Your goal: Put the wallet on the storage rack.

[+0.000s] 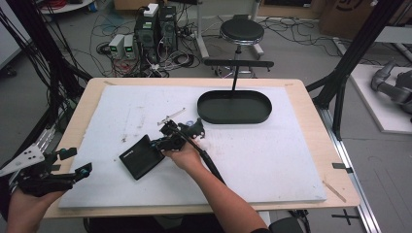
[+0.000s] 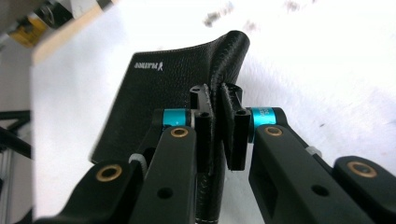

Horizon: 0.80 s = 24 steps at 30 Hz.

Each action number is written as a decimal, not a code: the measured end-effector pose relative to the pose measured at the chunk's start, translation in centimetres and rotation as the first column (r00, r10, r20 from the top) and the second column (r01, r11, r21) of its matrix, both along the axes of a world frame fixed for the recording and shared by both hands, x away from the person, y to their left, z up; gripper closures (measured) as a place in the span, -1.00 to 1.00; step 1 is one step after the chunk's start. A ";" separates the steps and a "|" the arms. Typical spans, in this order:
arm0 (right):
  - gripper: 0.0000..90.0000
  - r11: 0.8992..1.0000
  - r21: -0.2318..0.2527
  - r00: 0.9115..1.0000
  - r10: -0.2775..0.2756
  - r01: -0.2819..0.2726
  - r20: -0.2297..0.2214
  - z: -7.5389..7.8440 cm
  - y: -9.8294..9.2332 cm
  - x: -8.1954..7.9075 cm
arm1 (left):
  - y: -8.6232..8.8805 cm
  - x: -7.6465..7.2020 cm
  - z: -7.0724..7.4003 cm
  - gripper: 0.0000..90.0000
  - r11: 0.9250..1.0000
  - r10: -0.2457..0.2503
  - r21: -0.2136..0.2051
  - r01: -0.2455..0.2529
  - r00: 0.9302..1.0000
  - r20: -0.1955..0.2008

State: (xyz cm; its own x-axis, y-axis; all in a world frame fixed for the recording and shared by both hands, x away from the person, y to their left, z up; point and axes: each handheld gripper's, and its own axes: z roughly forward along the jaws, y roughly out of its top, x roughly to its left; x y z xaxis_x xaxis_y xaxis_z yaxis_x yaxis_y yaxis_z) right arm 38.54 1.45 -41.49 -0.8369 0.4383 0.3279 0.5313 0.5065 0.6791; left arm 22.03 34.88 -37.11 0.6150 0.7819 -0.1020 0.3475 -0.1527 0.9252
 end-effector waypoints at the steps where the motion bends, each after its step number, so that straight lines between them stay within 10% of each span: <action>1: 0.91 1.000 0.016 1.000 -0.003 0.002 0.028 1.0 -0.6 -0.2 | -0.2 0.2 0.1 -0.62 1.000 -0.005 0.004 0.005 1.000 0.002; 16: 0.91 0.980 0.153 0.987 -0.139 0.126 0.078 6.8 -9.2 1.7 | -1.7 2.2 -0.1 -0.62 0.999 -0.048 0.009 0.048 0.999 -0.011; 24: 0.91 0.951 0.187 0.959 -0.267 0.247 0.090 8.9 -15.2 3.9 | -3.0 3.9 -0.3 -0.62 0.996 -0.083 0.014 0.083 0.996 -0.023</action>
State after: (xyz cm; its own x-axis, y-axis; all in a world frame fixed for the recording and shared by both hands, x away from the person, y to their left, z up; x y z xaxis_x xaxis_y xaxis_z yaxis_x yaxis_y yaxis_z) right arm 42.43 -13.78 -32.57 -0.7391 0.5887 0.3272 0.5427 0.2328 0.8070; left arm 25.96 31.86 -37.41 0.6755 0.7298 -0.1054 0.3537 -0.1953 0.9148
